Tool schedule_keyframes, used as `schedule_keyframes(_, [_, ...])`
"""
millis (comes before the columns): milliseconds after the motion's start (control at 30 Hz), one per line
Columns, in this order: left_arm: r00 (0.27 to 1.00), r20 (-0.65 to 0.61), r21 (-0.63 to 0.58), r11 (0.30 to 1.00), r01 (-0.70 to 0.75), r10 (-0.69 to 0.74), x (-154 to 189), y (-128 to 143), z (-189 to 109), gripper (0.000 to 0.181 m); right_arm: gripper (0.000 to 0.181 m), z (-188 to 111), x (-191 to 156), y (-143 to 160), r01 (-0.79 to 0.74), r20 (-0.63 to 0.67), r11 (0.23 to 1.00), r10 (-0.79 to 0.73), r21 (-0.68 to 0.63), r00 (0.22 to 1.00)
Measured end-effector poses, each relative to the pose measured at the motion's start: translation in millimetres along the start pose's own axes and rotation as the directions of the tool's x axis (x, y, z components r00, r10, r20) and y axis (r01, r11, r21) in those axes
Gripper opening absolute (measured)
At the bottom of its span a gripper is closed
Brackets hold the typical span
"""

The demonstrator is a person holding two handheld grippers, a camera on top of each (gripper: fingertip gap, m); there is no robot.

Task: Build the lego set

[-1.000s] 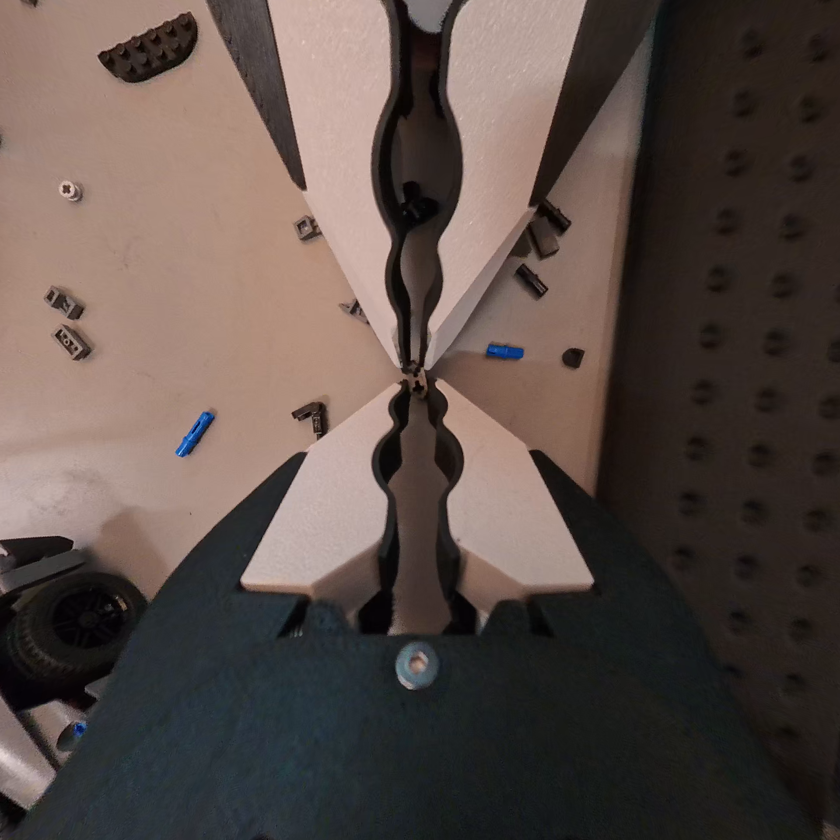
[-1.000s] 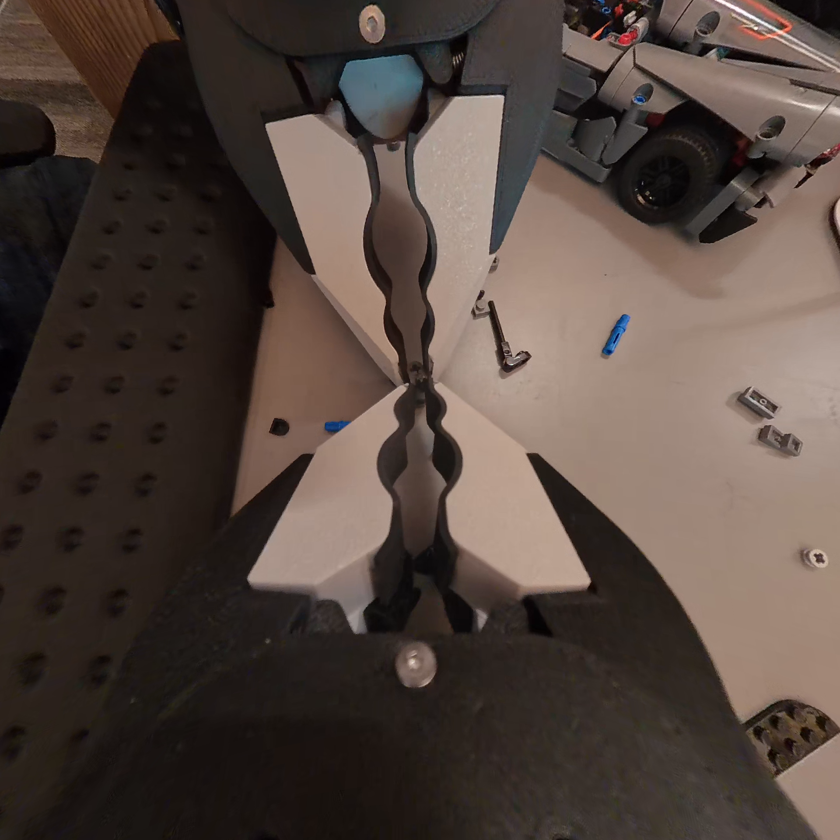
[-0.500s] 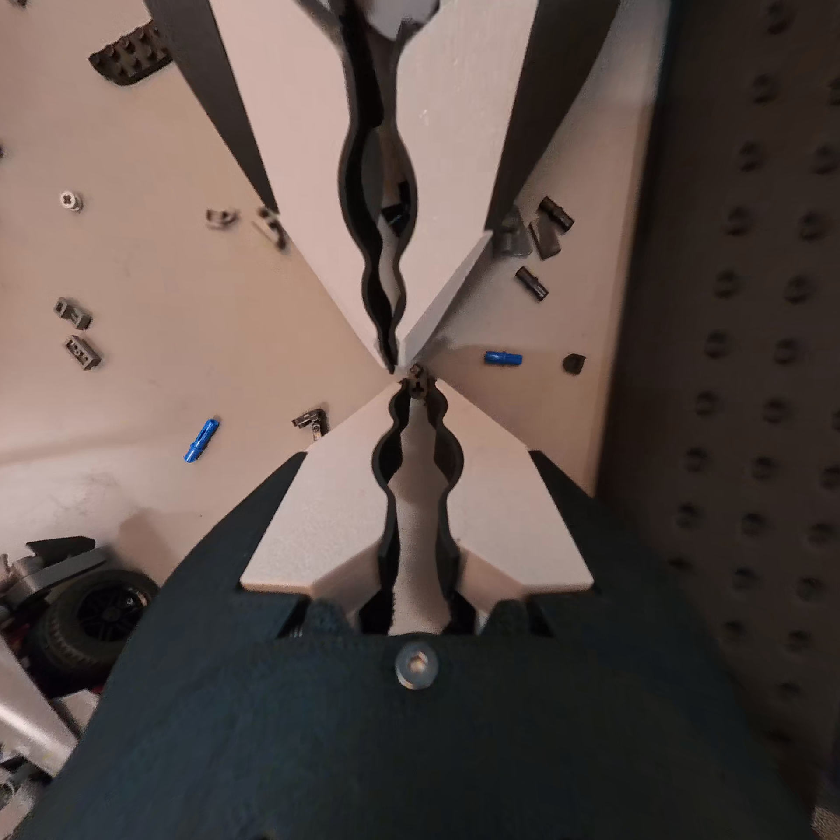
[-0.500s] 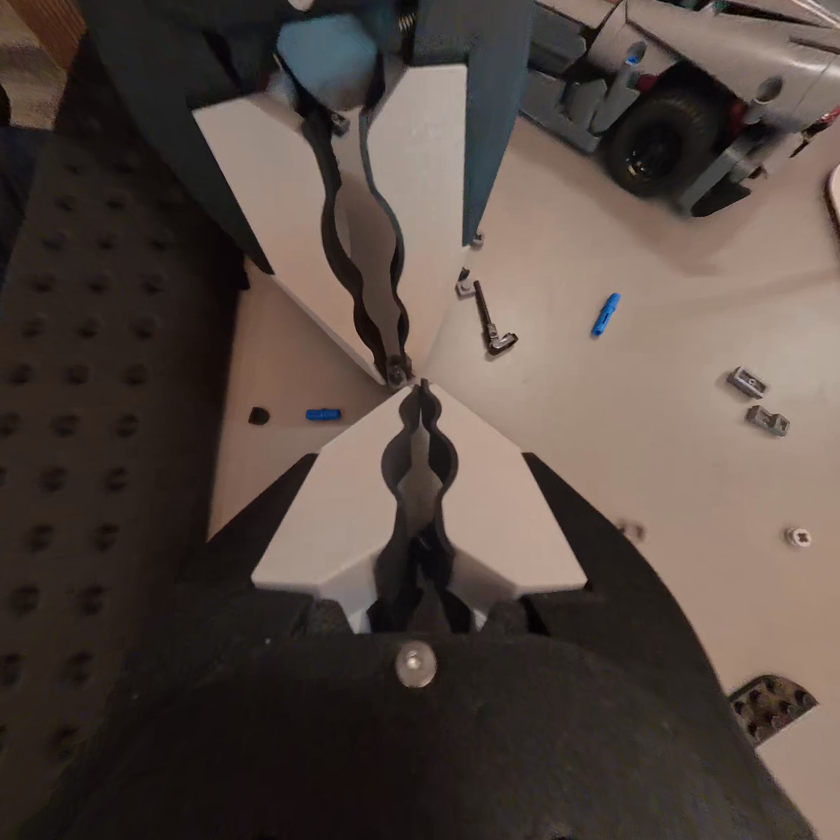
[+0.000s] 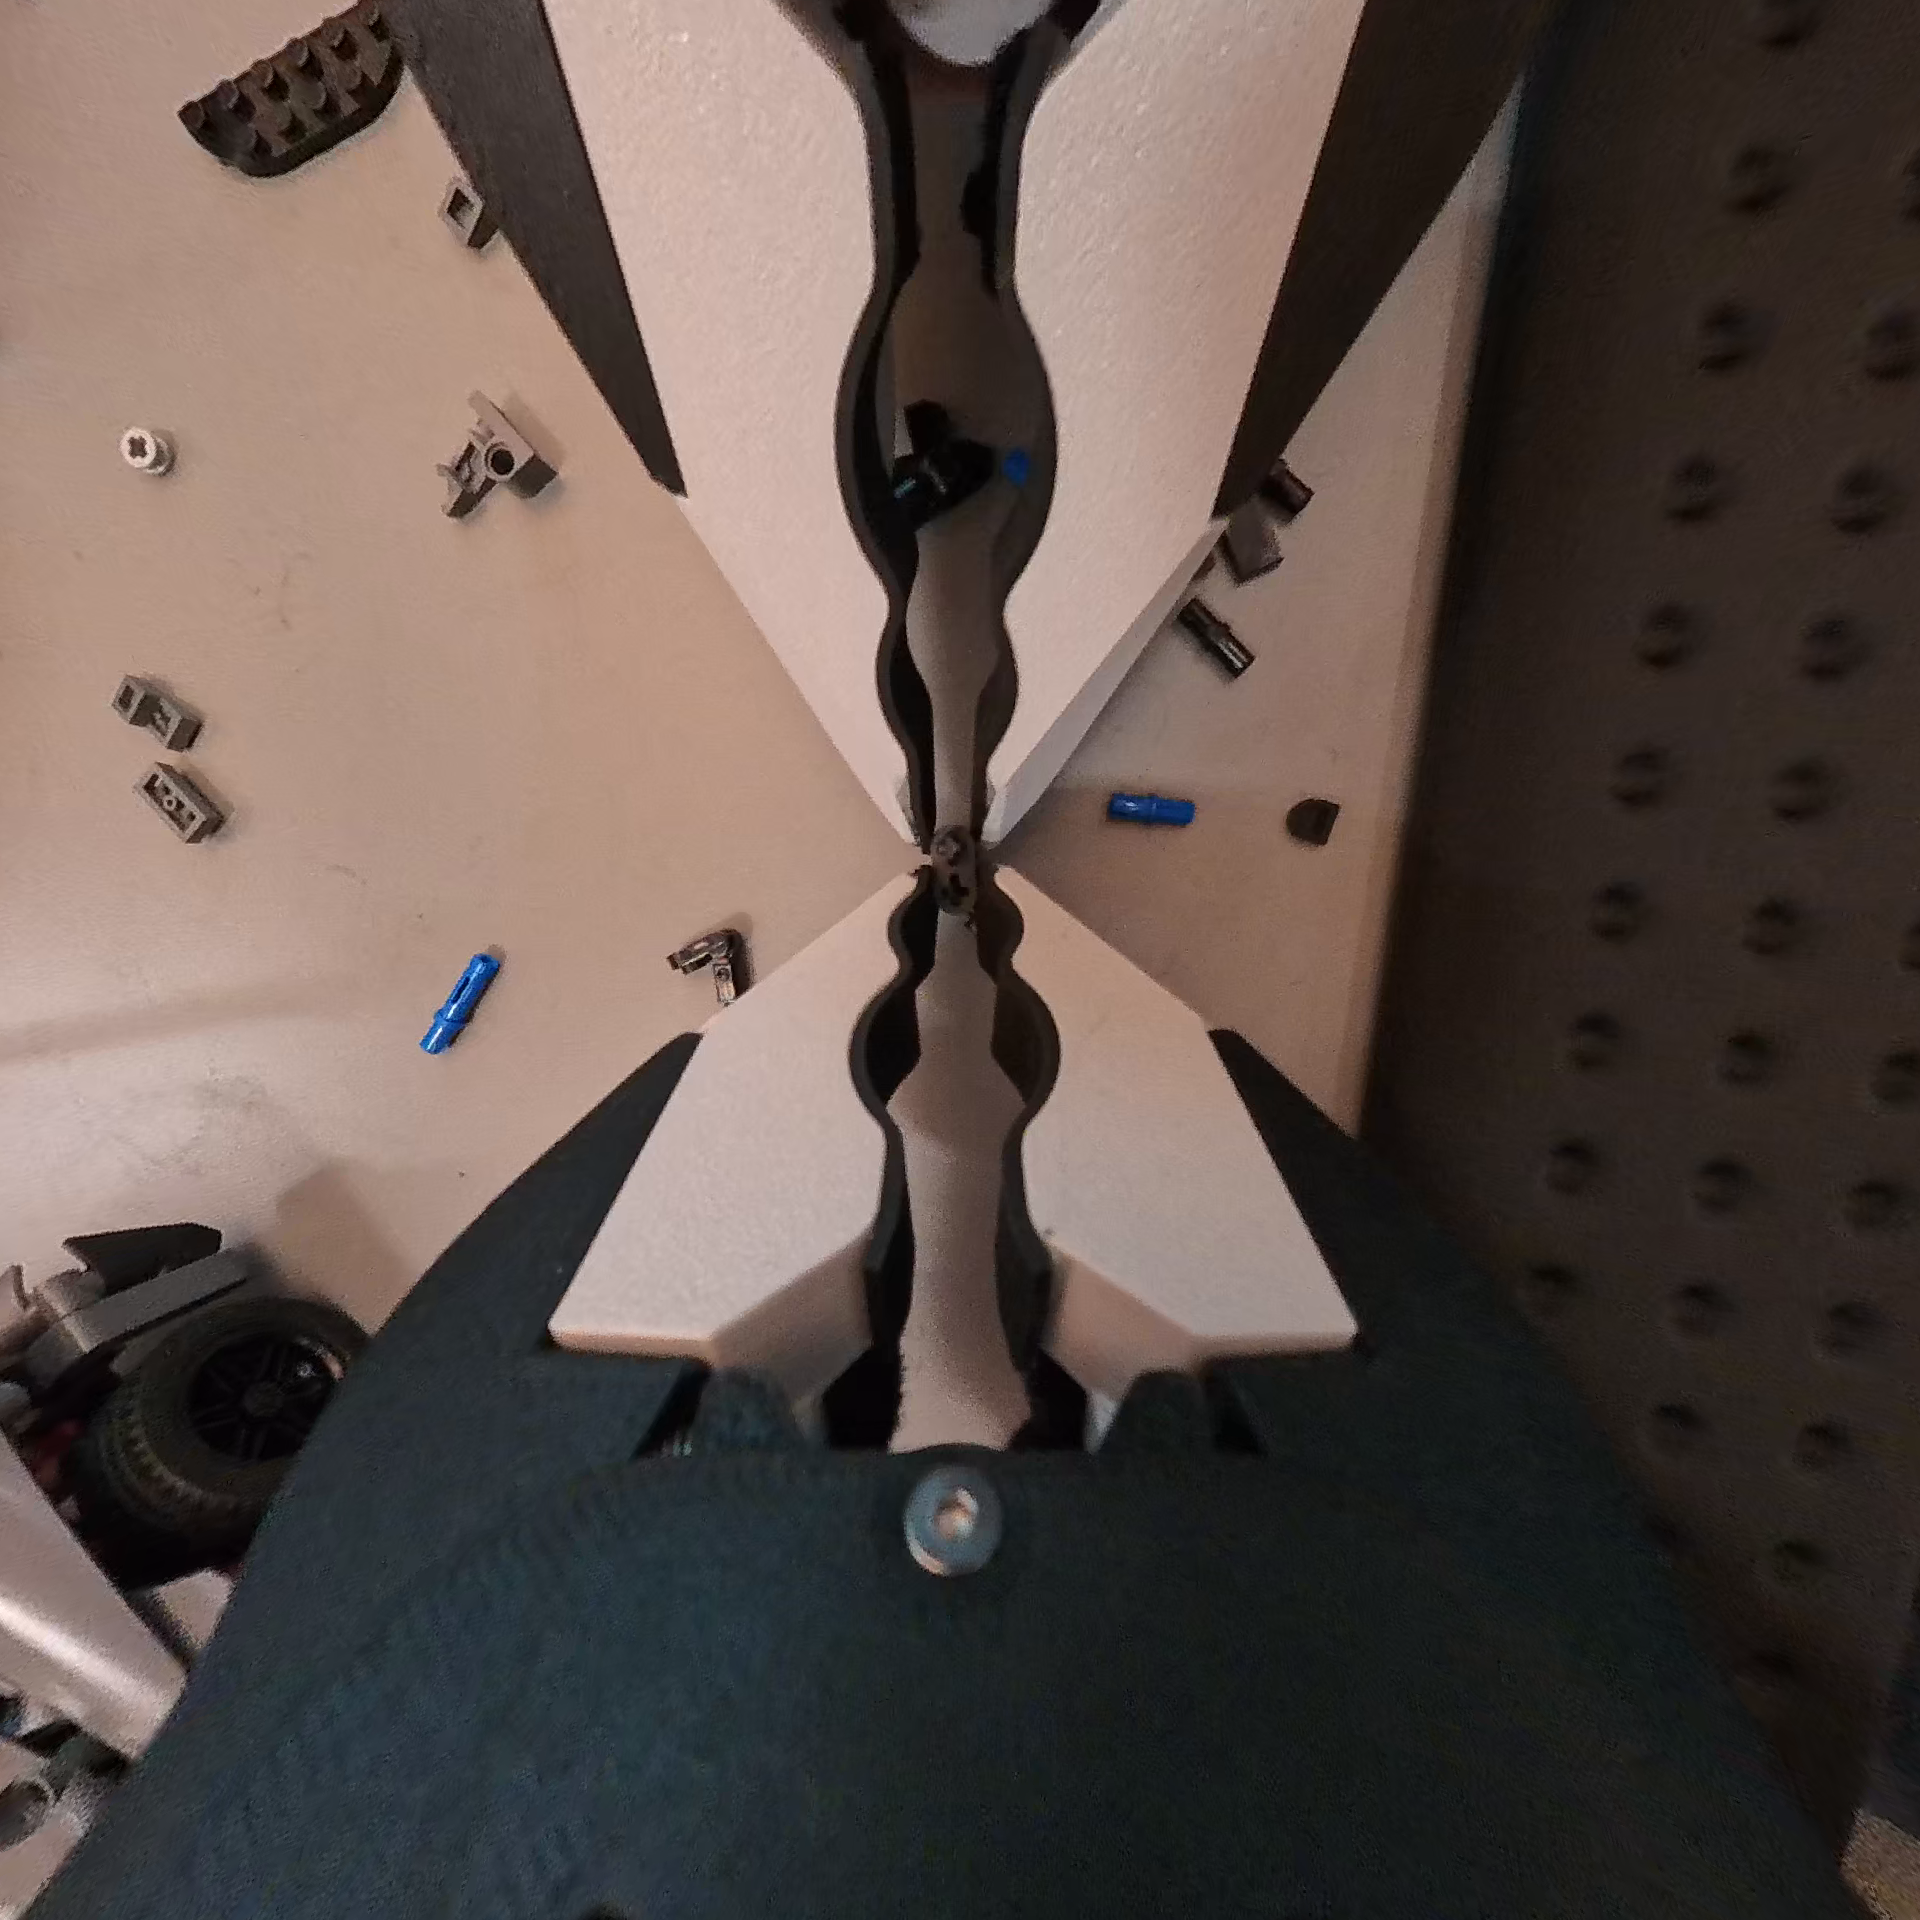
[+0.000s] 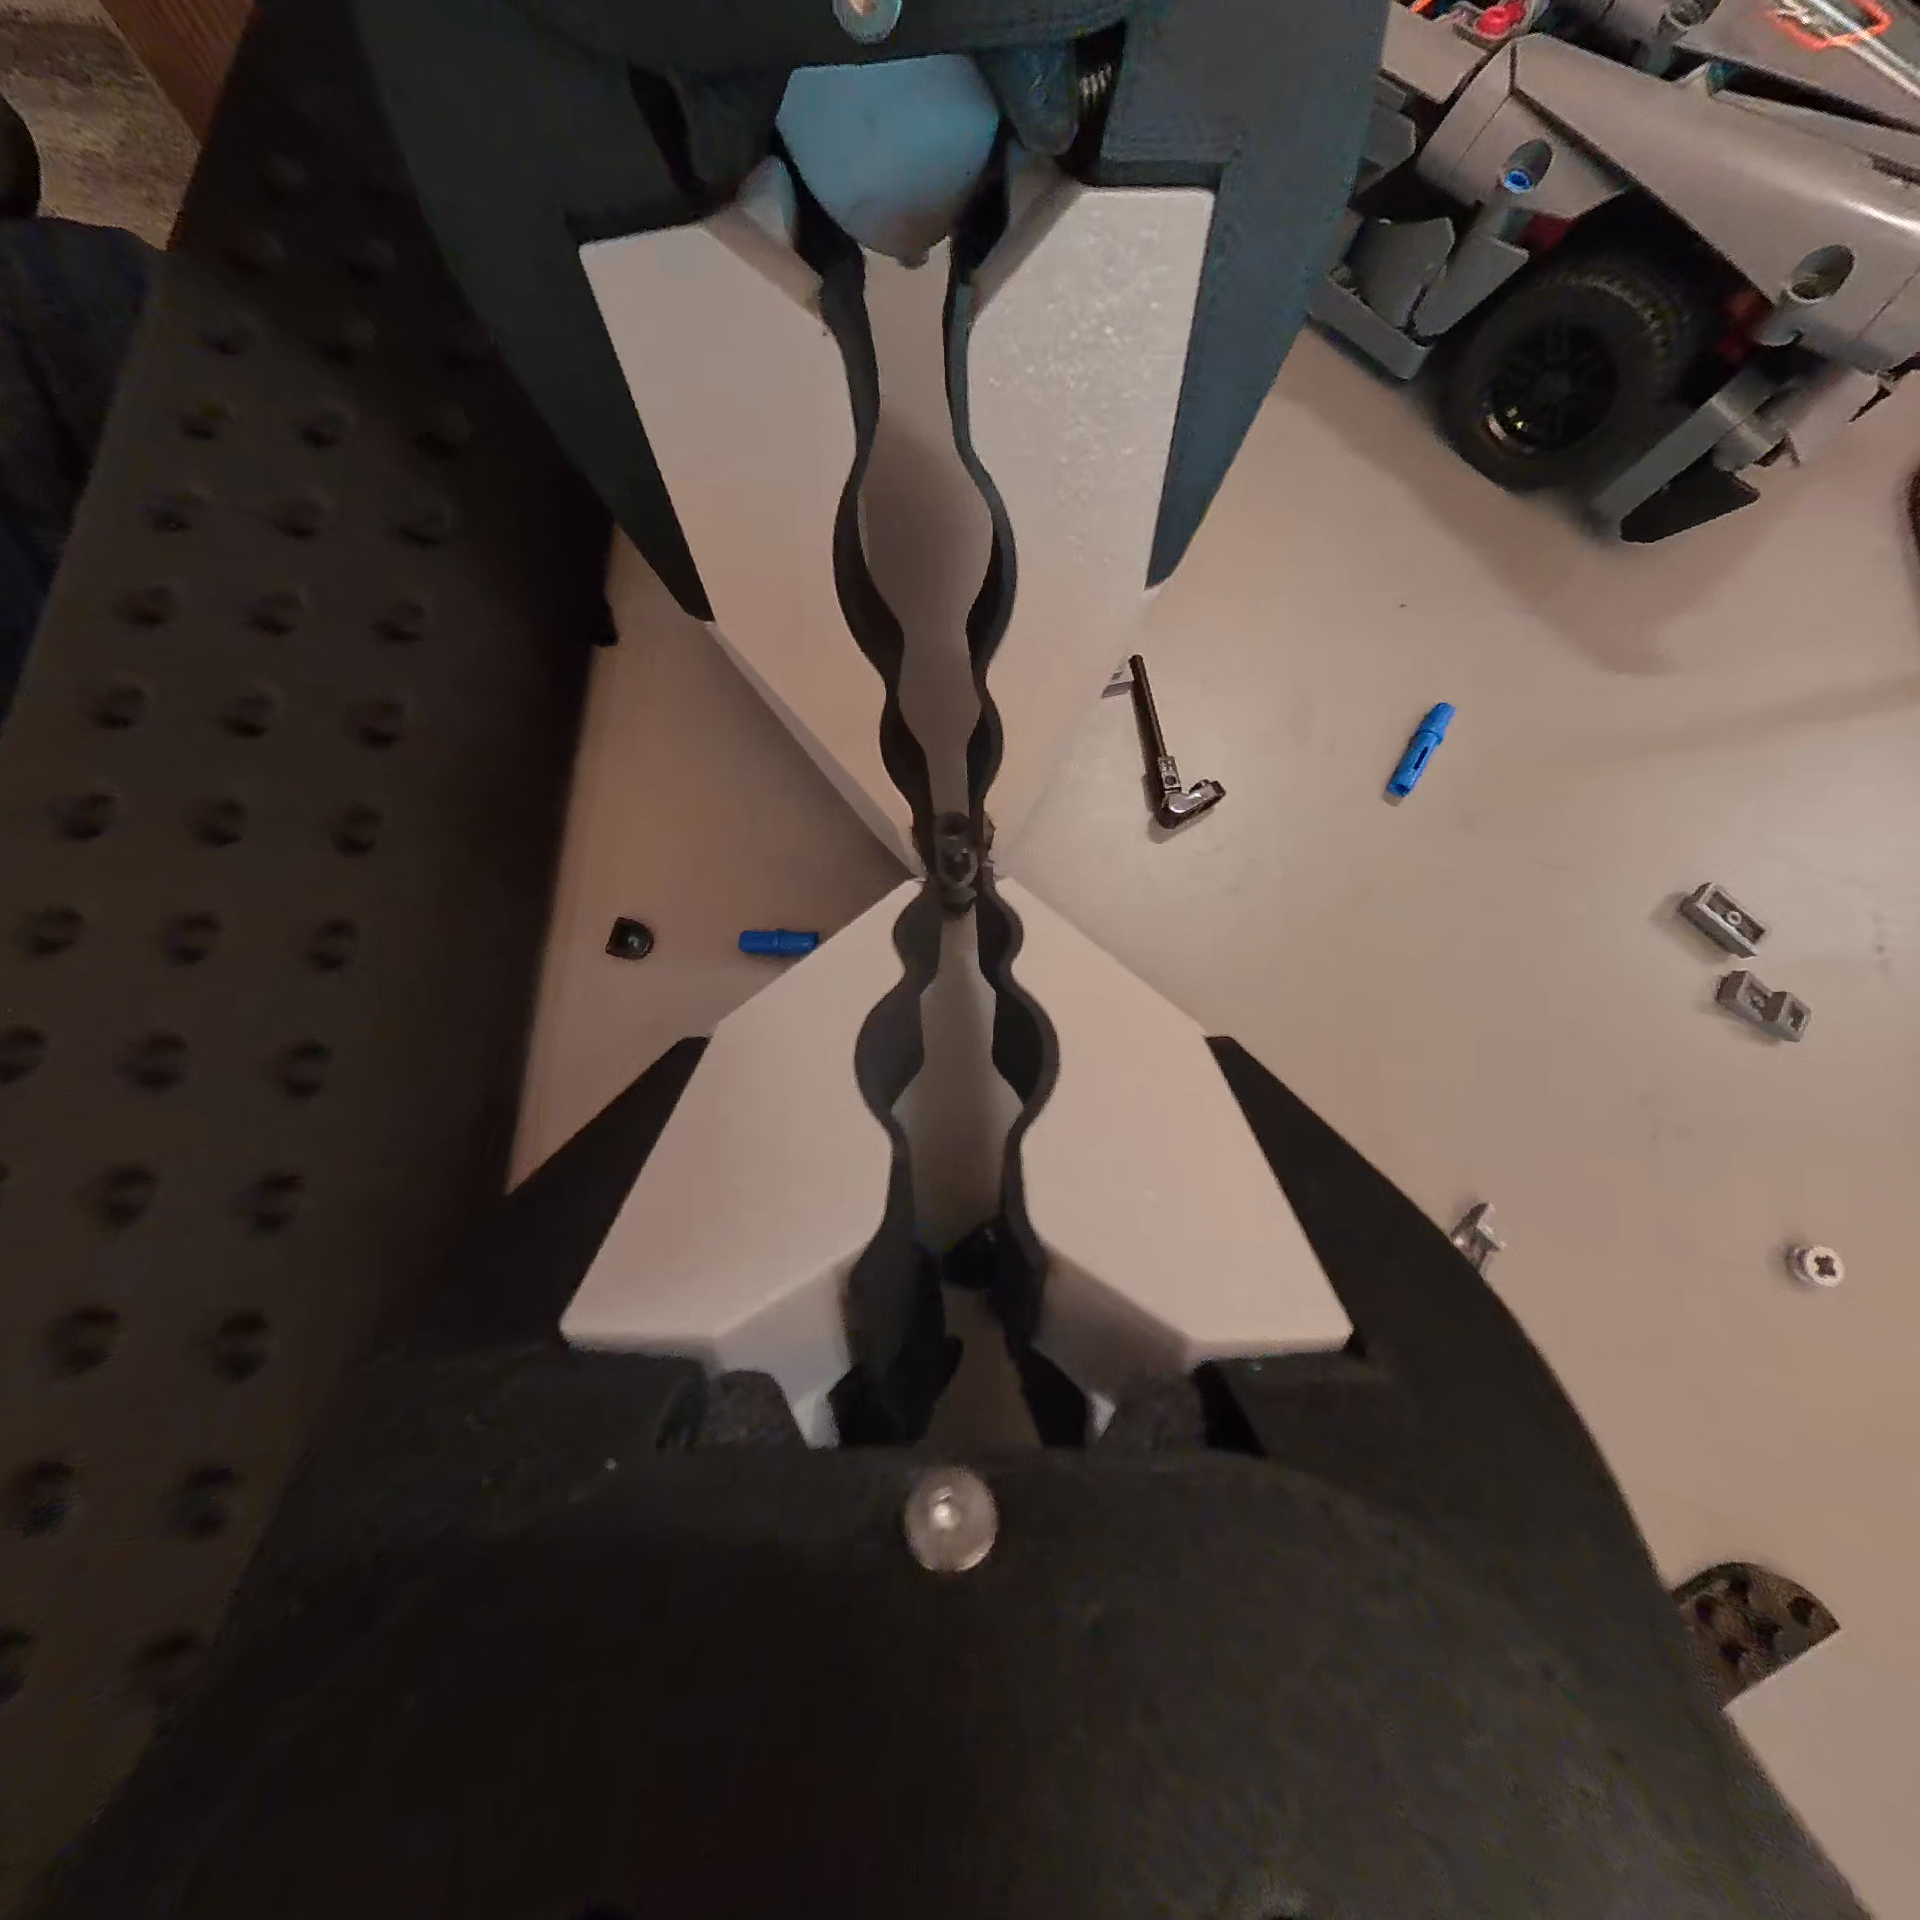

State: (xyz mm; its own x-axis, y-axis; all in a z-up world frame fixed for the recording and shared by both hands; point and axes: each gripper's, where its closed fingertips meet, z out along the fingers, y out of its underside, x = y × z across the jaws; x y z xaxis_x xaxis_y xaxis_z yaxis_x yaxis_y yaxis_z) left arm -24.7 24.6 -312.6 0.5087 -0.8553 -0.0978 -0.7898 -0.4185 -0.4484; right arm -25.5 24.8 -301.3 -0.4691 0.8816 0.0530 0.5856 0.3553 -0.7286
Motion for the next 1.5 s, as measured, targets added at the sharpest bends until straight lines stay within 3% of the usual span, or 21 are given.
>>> schedule_keyframes(533, [0.999,0.012,-0.037,0.999,-0.036,0.037,-1,1,0,0.005,0.003,1,0,0,-0.068,0.027,0.998,0.068,-0.001,0.997])
schedule_keyframes(867, [1.000,-0.017,-0.016,1.000,-0.008,0.008,-1,1,0,0.005,0.000,2,4,11,-0.021,-0.004,0.998,0.021,-0.061,1.000])
schedule_keyframes(1067, [0.999,-0.040,0.002,1.000,0.018,-0.018,-1,1,0,0.005,0.007,9,2,11,-0.007,-0.012,0.997,0.006,-0.076,1.000])
schedule_keyframes(1500, [0.999,-0.028,-0.054,0.998,0.023,-0.025,-1,4,-2,0.005,0.003,12,0,10,-0.009,-0.005,0.997,0.008,-0.078,1.000])
